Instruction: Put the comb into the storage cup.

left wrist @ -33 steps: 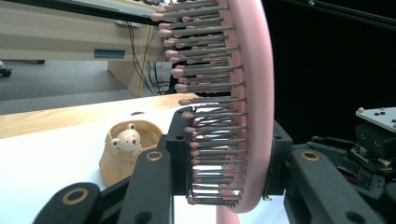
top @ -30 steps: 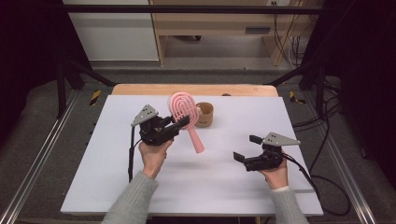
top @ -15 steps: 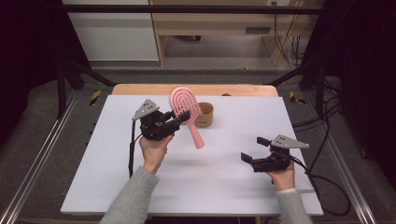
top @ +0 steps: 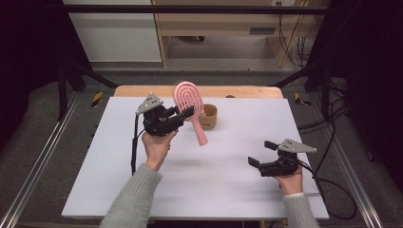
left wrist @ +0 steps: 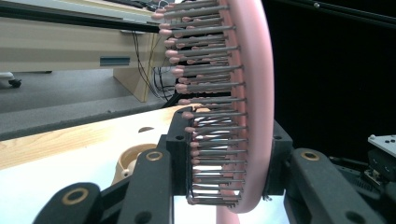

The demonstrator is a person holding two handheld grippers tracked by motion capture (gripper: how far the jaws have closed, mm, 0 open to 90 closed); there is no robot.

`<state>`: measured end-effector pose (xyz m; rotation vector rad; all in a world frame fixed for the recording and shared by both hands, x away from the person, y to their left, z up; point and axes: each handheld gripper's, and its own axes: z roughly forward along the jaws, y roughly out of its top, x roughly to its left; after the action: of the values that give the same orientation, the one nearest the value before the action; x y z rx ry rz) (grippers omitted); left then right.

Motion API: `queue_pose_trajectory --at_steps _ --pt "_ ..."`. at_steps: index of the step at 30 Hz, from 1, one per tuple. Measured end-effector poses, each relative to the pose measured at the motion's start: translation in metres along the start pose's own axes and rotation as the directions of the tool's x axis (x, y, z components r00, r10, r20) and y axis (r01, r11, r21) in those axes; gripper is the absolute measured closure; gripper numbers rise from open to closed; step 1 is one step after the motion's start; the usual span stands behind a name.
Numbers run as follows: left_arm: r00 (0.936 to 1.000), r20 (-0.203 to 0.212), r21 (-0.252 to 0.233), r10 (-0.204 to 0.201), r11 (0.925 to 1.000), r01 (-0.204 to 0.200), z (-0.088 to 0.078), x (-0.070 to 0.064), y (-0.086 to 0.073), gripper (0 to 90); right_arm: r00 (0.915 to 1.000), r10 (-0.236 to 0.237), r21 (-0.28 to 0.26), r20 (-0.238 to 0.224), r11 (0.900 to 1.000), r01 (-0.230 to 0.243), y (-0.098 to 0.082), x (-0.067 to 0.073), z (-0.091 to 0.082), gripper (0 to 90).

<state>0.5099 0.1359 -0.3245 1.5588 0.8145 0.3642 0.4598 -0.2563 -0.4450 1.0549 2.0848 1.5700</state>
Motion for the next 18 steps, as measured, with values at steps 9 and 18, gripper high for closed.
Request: queue_pose_trajectory --at_steps 9,18 --pt "0.9999 -0.003 0.007 0.011 0.9999 -0.011 0.009 0.001 0.009 63.7 1.0000 0.001 0.010 0.005 1.000 -0.001 -0.002 -0.002 0.000 0.1" --pt "0.9997 -0.007 0.009 0.025 0.9997 -0.025 0.018 0.001 0.018 63.7 0.9999 0.011 0.012 0.003 1.000 -0.011 -0.002 -0.003 -0.001 0.1"
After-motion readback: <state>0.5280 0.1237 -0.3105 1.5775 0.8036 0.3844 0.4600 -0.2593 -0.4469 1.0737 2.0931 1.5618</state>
